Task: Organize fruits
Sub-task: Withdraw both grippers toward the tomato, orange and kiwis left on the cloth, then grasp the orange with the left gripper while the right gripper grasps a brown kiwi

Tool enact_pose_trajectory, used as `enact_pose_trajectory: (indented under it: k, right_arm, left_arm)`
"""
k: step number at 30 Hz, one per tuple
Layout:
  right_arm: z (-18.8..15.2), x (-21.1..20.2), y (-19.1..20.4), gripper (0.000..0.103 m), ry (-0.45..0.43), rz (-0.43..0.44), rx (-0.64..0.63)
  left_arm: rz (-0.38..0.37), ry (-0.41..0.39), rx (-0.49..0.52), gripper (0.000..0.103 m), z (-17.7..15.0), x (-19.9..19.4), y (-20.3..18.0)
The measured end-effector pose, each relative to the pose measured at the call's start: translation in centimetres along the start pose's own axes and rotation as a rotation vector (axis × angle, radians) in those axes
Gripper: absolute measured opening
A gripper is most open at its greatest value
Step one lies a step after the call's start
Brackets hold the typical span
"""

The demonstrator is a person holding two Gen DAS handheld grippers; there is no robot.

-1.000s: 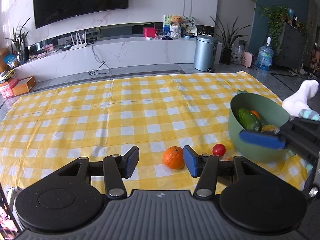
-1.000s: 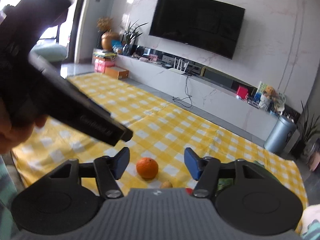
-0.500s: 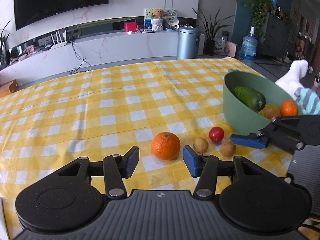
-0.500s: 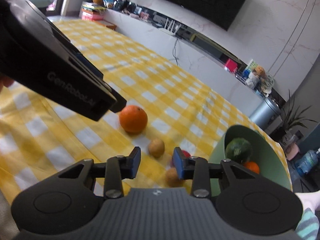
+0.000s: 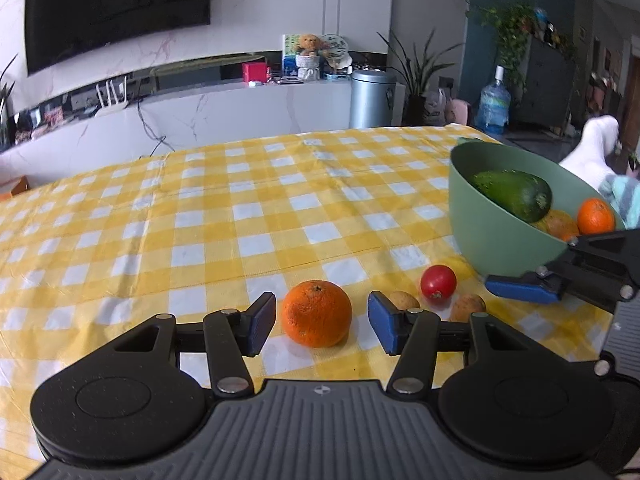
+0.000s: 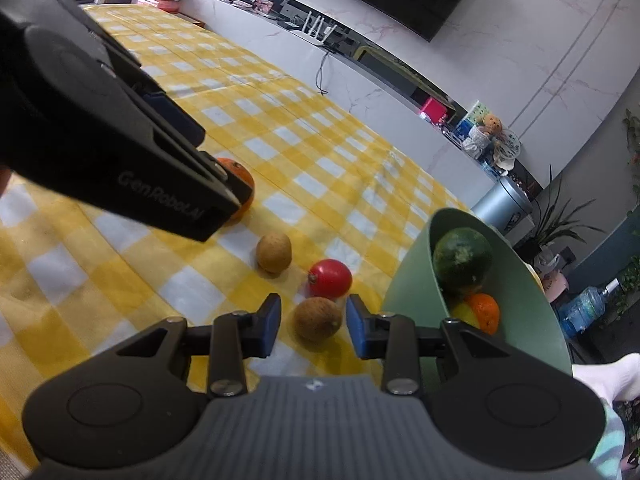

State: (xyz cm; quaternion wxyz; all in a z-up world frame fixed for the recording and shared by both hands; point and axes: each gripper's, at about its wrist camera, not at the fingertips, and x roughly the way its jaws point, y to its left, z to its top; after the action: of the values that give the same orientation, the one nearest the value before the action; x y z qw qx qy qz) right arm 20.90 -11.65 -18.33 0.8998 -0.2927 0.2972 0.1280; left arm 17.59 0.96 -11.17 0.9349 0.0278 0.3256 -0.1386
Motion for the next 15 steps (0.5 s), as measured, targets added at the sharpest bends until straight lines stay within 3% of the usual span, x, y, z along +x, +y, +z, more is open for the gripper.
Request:
enact_pose_trajectory:
  k: [15]
  right_arm:
    - [-0.4,1.1,-0.9,0.023,0.030,0.052,0.077]
  left_arm:
    - [0.026,0.033,-0.030,0.063,-0.5,1.3,0.3]
